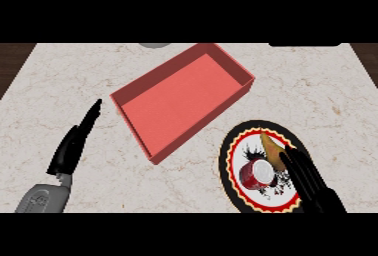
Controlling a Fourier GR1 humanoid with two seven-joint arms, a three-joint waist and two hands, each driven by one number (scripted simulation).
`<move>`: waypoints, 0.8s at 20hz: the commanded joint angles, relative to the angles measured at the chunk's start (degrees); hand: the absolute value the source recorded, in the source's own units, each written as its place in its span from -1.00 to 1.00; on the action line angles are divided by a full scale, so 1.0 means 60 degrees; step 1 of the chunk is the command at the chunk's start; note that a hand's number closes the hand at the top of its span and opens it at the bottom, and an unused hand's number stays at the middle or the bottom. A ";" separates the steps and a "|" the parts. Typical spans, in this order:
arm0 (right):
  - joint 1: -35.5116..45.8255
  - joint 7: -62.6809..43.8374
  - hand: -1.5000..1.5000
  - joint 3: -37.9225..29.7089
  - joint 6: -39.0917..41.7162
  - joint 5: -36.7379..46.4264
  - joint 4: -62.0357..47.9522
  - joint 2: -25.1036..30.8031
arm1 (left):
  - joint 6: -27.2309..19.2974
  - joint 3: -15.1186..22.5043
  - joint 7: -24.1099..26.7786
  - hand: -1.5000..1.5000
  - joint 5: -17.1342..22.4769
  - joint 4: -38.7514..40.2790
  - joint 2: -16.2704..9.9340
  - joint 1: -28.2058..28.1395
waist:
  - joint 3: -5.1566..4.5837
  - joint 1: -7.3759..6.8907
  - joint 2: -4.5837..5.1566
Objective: Pick the can from the plate and place it in the cardboard box
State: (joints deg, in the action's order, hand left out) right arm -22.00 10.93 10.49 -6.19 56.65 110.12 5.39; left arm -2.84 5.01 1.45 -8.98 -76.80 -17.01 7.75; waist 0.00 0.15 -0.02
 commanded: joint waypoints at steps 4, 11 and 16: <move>0.0593 -0.0254 -1.00 0.0253 -0.0095 0.0311 -0.0689 -0.0289 | 0.0261 0.0020 -0.0666 0.00 -0.0261 -0.1463 0.0192 -0.0713 | 0.0003 -0.0054 -0.0013; 0.0878 -0.0270 -1.00 0.0368 0.0200 -0.0036 -0.0968 -0.0166 | 0.0380 -0.0690 0.0641 0.00 -0.0593 0.0538 0.0440 -0.0043 | -0.0002 0.0003 0.0000; 0.2001 -0.0126 -1.00 -0.0006 -0.0063 -0.0157 -0.2191 -0.0265 | 0.0438 -0.0876 0.0350 0.00 -0.0804 0.0457 0.0579 0.0202 | 0.0000 -0.0012 0.0003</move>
State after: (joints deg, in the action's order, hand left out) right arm -13.54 9.11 11.96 -6.02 57.13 100.87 3.71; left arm -0.07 1.07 2.40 -12.70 -75.76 -14.22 8.26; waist -0.01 0.09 -0.03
